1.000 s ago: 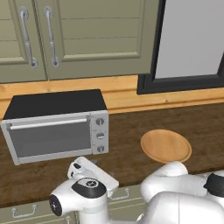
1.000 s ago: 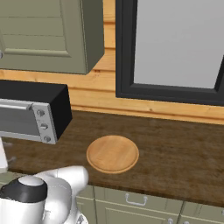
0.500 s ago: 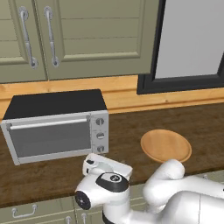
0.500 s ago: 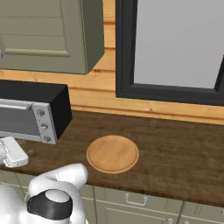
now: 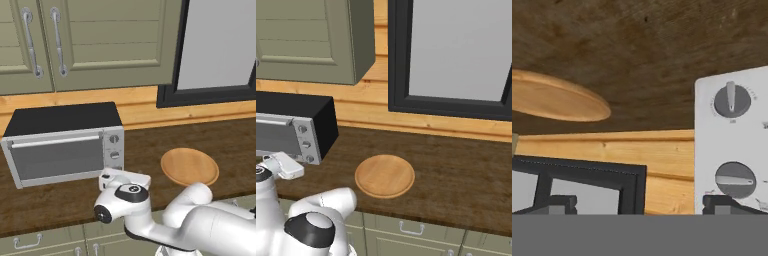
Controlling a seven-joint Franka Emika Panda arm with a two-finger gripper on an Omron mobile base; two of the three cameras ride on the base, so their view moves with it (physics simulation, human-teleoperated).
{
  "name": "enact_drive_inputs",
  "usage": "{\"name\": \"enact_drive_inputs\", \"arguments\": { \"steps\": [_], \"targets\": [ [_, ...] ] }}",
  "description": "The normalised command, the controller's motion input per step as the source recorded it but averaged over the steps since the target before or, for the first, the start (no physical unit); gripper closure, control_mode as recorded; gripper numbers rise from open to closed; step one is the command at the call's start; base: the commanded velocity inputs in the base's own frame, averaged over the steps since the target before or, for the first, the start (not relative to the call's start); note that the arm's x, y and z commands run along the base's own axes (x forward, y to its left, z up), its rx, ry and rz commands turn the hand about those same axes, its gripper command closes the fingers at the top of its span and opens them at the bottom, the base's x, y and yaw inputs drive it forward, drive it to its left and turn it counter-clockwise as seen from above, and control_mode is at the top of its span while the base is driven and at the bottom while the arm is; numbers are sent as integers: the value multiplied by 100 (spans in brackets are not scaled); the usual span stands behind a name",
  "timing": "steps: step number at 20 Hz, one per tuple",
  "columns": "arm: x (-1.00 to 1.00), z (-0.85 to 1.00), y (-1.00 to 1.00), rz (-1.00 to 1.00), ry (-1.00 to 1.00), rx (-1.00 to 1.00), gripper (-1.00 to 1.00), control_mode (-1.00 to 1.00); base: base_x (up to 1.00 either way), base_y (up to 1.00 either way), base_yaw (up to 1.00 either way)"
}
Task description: Pick up the kebab skewer and baguette bread, and place them inside the toaster oven. Close the toaster oven door and start by setting the timer.
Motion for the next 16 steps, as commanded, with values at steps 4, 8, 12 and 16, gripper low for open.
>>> {"name": "enact_drive_inputs", "arguments": {
  "steps": [4,8,12,16],
  "targets": [
    [3,-18,21,0,2,-15,-100,-100,0,0,0],
    [5,-2,22,0,0,-9,-100,-100,0,0,0],
    [1,0,15,2,0,-3,-100,-100,0,0,0],
    [0,-24,-1,3,0,-1,-100,-100,0,0,0]
  ]
}}
